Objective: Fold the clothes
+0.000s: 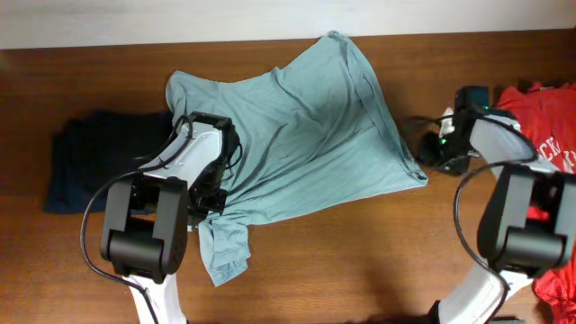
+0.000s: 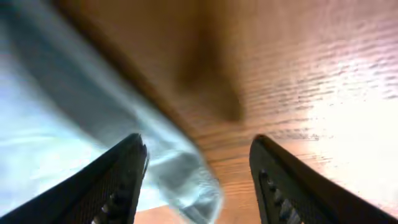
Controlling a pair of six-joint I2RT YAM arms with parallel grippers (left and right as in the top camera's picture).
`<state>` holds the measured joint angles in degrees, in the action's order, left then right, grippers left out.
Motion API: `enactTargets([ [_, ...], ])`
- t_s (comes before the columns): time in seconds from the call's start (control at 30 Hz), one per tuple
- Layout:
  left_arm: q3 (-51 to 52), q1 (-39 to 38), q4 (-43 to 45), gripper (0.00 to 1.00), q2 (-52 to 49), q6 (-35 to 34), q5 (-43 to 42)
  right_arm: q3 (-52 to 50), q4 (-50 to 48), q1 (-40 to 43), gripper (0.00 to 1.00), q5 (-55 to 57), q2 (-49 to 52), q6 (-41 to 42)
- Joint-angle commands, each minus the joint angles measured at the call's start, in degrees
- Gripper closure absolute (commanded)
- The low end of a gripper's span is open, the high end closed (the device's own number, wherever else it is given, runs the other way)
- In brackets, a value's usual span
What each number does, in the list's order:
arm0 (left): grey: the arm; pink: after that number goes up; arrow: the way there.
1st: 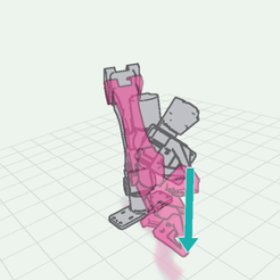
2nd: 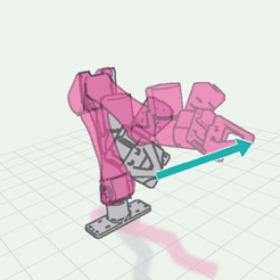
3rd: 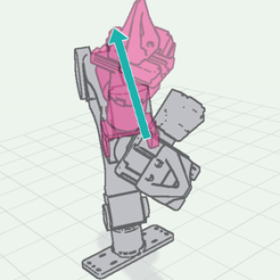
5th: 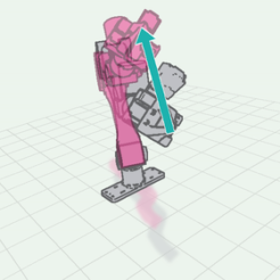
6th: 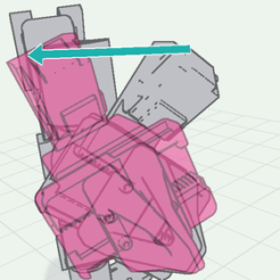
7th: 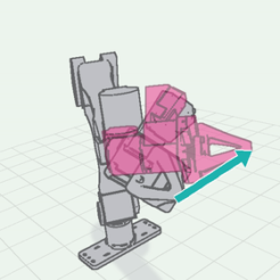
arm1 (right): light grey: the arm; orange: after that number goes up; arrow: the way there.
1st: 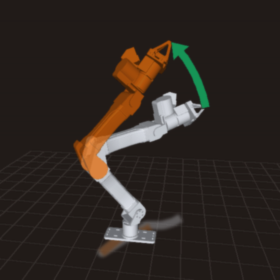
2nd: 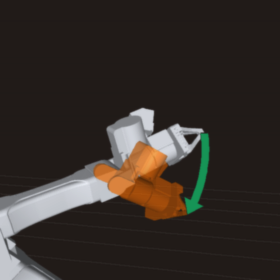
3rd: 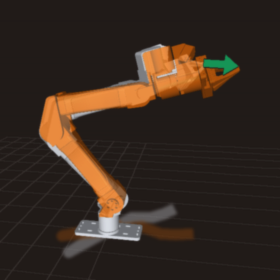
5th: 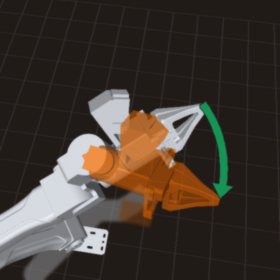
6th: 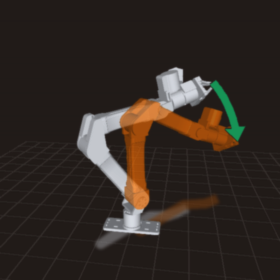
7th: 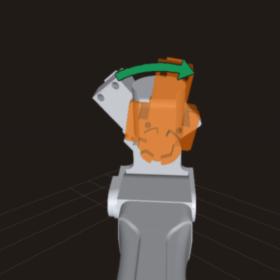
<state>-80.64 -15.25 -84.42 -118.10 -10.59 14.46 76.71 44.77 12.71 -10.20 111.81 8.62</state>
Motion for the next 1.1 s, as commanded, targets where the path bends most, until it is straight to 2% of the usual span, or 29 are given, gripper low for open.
enactTargets([
  [0.0, 0.15, 0.07, -0.26, 0.99, 0.07, -1.14, 1.07, 1.42, -2.71, -0.26, 0.60, -11.15, -6.56, -1.33],
  [0.03, 0.15, 0.07, -0.26, 1.00, 0.07, -1.14, 1.14, 1.42, -3.37, -0.66, 0.77, -13.88, -6.58, -1.33],
  [0.07, 0.15, 0.07, -0.24, 0.99, 0.07, -1.16, 1.40, 1.40, -3.61, -1.16, 0.85, -15.30, -6.45, -1.31],
  [0.1, 0.15, 0.07, -0.24, 1.00, 0.07, -1.16, 1.46, 1.31, -3.69, -2.08, 0.91, -15.54, -5.86, -1.33],
  [0.17, 0.15, 0.07, -0.26, 0.99, 0.07, -1.16, 1.46, 1.29, -3.89, -4.20, 0.96, -15.23, -4.52, -1.33],
  [0.33, 0.15, 0.09, -0.24, 0.99, 0.07, -1.16, 1.51, 1.29, -6.34, -10.78, 0.96, -9.14, 1.22, -1.31],
  [0.57, 0.15, 0.07, -0.28, 1.00, 0.07, -1.16, 1.88, 1.31, -9.27, -12.31, 0.96, -6.84, 7.39, -1.05],
  [0.87, 0.15, 0.07, -0.35, 0.99, 0.07, -1.14, 1.90, 2.10, -11.39, -7.26, 0.96, 16.76, 8.35, -0.63],
  [0.97, 0.15, 0.09, -0.39, 0.99, 0.07, -1.14, 1.92, 4.11, -9.40, -3.10, 0.96, 15.13, 8.02, 0.20],
  [1.07, 0.15, 0.09, -0.50, 0.99, 0.07, -1.16, 2.32, 7.85, -5.44, 1.33, 0.96, 7.10, 7.17, 0.42],
])
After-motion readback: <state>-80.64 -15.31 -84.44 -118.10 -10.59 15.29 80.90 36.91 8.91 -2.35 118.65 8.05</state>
